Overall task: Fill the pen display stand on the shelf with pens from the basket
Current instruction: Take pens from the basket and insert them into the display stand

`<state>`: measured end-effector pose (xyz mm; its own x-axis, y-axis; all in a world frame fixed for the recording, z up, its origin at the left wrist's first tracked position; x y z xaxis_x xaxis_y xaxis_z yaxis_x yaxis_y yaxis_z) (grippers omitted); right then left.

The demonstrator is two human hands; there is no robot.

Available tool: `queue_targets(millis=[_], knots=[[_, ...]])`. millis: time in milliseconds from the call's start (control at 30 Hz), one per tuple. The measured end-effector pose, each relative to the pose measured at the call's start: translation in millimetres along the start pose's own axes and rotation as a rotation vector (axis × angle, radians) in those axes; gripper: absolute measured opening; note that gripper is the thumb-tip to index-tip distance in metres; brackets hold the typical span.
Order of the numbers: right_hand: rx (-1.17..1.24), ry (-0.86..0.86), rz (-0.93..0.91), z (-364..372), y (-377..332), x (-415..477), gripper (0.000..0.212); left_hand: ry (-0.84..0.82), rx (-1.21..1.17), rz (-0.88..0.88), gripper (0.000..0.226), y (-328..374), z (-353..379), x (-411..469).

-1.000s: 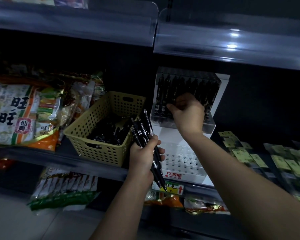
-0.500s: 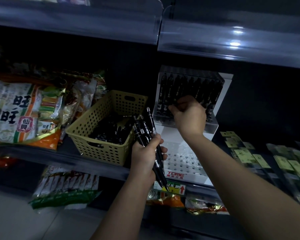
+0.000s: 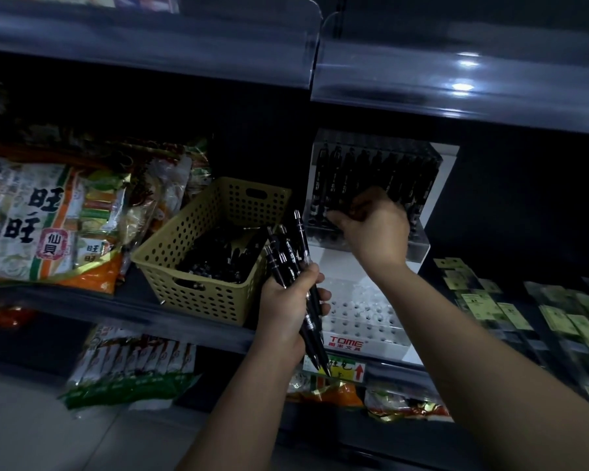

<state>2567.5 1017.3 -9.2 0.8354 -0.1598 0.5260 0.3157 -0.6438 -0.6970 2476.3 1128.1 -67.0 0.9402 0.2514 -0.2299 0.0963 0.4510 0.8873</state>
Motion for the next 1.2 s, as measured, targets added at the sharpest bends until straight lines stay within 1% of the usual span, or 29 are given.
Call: queue_targets(millis=[67,100,167,233,267,333,533,700,767,833,933,1067,1133,1200], knots=[[0.067,0.024,-0.028,-8.2,-7.3,-8.1,0.033,-0.026,0.000,0.003,0.005,0.9,1.5,-0.5],[0.118,0.000,-0.029,-11.7,-10.4,-13.2,0.029,-0.035,0.006,0.004,0.003,1.5,2.1,-0.8],[0.240,-0.144,0.029,-14.3,-14.3,-26.4,0.023,-0.049,0.024,0.012,0.001,2.4,2.8,-0.9],[0.328,-0.327,0.129,-11.1,-12.9,-40.1,0.020,-0.072,0.042,0.030,0.004,2.9,3.9,-1.1],[0.356,-0.391,0.165,-8.9,-10.8,-45.8,0.019,-0.084,0.054,0.042,0.006,3.0,4.3,-1.3],[0.411,-0.432,0.201,-6.6,-6.8,-52.6,0.017,-0.106,0.072,0.055,0.008,2.8,5.7,-1.9],[0.566,-0.417,0.278,-11.3,1.0,-56.2,0.014,-0.165,0.102,0.046,0.009,-1.1,8.0,-1.2],[0.595,-0.365,0.286,-16.8,5.6,-51.4,0.009,-0.206,0.098,-0.050,0.008,-5.5,9.0,0.7],[0.586,-0.359,0.256,-18.8,4.1,-47.2,0.009,-0.196,0.092,-0.063,0.006,-8.7,9.6,2.2],[0.615,-0.343,0.254,-20.9,2.3,-43.3,0.001,-0.150,0.076,-0.030,0.002,-10.1,9.0,5.7],[0.642,-0.368,0.264,-22.3,1.0,-40.4,0.018,-0.097,0.039,0.022,0.008,-10.5,8.7,10.1],[0.622,-0.445,0.262,-25.0,-3.9,-37.8,0.016,-0.082,0.001,0.043,0.010,-8.2,10.1,9.1],[0.657,-0.402,0.269,-26.3,-5.5,-34.5,0.014,-0.089,-0.005,0.035,0.010,-7.4,10.6,7.9],[0.719,-0.295,0.282,-28.1,-6.6,-30.2,0.013,-0.087,0.003,0.013,0.006,-8.0,9.7,7.6]])
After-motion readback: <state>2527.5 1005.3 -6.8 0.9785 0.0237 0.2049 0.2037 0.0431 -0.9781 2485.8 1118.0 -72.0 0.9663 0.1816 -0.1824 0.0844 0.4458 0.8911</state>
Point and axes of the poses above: each hand's wrist, its own x-axis towards the middle knuckle, its own z-axis out of the palm, y = z × x, the point moved 3 cm from there along x, towards the middle knuckle, and after that the axes turned 5 degrees about x, right-handed, at the moved point
